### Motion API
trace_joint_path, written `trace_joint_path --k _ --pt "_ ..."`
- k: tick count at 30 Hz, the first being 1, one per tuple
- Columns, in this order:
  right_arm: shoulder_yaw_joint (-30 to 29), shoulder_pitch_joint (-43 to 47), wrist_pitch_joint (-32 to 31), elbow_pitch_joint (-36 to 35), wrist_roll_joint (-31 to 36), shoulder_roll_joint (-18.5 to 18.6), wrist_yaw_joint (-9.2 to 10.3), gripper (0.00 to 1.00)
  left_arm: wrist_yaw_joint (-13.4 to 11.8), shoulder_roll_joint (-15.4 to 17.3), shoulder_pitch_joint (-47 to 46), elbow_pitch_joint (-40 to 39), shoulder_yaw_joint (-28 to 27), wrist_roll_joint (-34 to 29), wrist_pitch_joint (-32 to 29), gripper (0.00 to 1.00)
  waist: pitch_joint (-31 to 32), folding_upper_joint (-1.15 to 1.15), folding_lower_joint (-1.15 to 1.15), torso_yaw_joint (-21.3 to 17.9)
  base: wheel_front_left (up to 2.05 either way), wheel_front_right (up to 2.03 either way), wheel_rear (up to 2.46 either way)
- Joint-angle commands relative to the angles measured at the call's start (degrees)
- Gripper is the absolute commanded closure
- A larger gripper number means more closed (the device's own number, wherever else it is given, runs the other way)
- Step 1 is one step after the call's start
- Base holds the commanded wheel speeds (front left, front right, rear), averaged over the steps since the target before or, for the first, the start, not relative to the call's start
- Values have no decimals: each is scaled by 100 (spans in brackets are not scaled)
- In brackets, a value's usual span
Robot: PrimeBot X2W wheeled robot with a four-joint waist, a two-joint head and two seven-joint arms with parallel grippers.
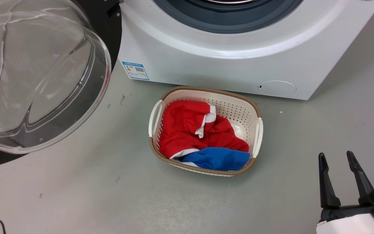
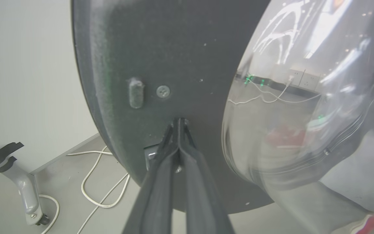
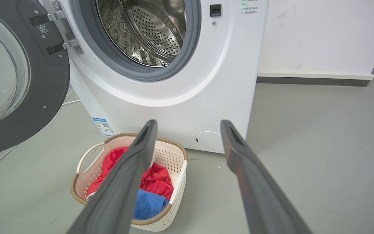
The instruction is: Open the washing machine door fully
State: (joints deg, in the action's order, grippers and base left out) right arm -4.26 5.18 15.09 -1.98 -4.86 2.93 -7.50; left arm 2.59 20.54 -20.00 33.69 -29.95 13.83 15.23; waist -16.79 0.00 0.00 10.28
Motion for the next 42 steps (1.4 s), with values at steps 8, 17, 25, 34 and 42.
trace_joint_path --k 8,17,25,34,42 --pt "-9 -23 10 -58 -15 -10 1 0 144 120 -129 125 -166 -168 -12 100 79 0 0 -44 0 0 0" --pt "-4 120 10 24 -125 -10 1 0 327 -114 242 -674 -290 -441 -1 0 437 0 0 -52 0 0 0" --pt "-31 274 10 16 -201 -10 1 0 439 -507 823 -2104 2 -869 -1 0 918 0 0 -88 0 0 0" --pt "-109 426 10 -116 -260 -9 1 0 479 -854 1277 -3096 826 -1101 -1 0 1227 0 0 -191 0 0 0" --pt "-106 541 10 -206 -262 -9 1 0 453 -1295 1735 -3575 1604 -1356 -1 0 1457 0 0 -432 0 0 0"
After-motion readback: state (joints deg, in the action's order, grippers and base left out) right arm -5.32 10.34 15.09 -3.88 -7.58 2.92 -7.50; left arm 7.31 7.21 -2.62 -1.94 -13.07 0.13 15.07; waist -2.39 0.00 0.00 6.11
